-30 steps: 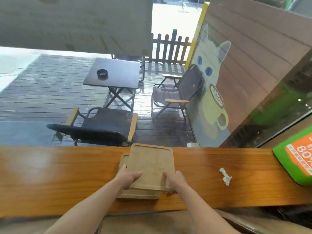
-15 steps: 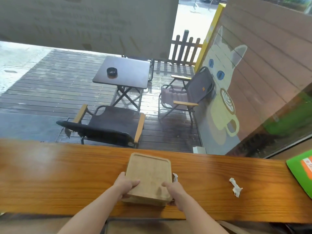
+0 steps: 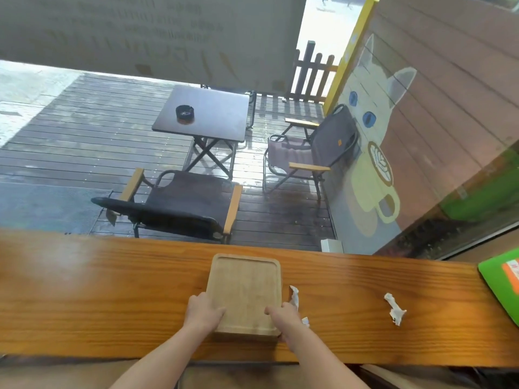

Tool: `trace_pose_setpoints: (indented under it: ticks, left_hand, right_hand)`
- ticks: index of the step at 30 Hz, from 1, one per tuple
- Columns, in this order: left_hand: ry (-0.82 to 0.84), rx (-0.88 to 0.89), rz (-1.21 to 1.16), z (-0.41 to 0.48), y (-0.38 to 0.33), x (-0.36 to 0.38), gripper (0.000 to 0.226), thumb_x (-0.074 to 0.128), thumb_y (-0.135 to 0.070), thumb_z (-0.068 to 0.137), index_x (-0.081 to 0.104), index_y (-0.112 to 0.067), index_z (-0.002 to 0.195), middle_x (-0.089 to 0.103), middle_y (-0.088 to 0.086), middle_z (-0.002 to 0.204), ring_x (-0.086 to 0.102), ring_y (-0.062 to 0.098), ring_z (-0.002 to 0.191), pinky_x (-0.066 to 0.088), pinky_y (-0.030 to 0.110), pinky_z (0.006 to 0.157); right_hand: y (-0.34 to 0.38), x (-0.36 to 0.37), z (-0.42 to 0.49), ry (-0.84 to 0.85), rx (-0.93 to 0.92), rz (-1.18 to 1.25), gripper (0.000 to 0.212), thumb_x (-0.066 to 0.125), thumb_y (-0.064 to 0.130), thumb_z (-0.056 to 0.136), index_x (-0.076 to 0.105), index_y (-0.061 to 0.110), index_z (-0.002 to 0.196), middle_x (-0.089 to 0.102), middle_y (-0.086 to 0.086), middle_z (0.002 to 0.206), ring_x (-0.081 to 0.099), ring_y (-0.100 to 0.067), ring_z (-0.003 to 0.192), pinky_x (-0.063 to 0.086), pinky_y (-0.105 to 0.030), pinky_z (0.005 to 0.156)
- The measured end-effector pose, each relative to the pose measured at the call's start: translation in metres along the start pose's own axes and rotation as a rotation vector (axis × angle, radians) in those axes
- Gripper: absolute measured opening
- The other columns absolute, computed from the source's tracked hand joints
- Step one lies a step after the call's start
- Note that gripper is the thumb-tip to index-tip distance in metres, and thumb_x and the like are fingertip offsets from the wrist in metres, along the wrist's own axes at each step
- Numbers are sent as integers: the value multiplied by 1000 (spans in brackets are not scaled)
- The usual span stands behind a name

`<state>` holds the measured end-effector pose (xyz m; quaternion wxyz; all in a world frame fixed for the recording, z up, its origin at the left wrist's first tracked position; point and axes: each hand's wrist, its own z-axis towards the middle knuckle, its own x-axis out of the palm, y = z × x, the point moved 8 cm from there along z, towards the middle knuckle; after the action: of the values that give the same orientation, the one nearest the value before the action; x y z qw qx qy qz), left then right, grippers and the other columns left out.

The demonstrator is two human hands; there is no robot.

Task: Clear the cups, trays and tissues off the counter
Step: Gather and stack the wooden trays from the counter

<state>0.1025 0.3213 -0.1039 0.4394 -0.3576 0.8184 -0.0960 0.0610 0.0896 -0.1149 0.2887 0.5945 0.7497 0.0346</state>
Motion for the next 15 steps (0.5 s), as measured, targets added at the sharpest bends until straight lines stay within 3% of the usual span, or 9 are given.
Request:
trace_pose_setpoints:
  ticks: [3, 9, 15]
  left_hand:
    - [-19, 10, 97, 0, 0, 0, 33, 68, -27, 92, 64, -9, 119, 62, 10, 118, 61, 20, 98, 56, 29, 84]
    - [-9, 23, 169, 2, 4, 0, 30, 66, -27, 92, 64, -10, 117, 64, 8, 116, 63, 22, 100, 58, 32, 84]
    - [28, 8, 95, 11, 9, -2, 25, 60, -30, 96, 64, -9, 109, 66, 4, 99, 66, 19, 81, 58, 28, 65]
  right_hand:
    - [-2, 2, -2, -21, 24, 28, 66, 60, 26, 95, 34, 6, 152, 42, -14, 150, 47, -33, 131, 46, -46, 107]
    - [-2, 0, -1, -36, 57, -11, 65, 59, 26, 95, 33, 6, 152, 49, -13, 143, 50, -29, 126, 48, -37, 98]
    - [-1, -1, 4, -15, 97, 138, 81, 60, 22, 93, 16, 10, 160, 45, -13, 152, 44, -33, 136, 41, -42, 108]
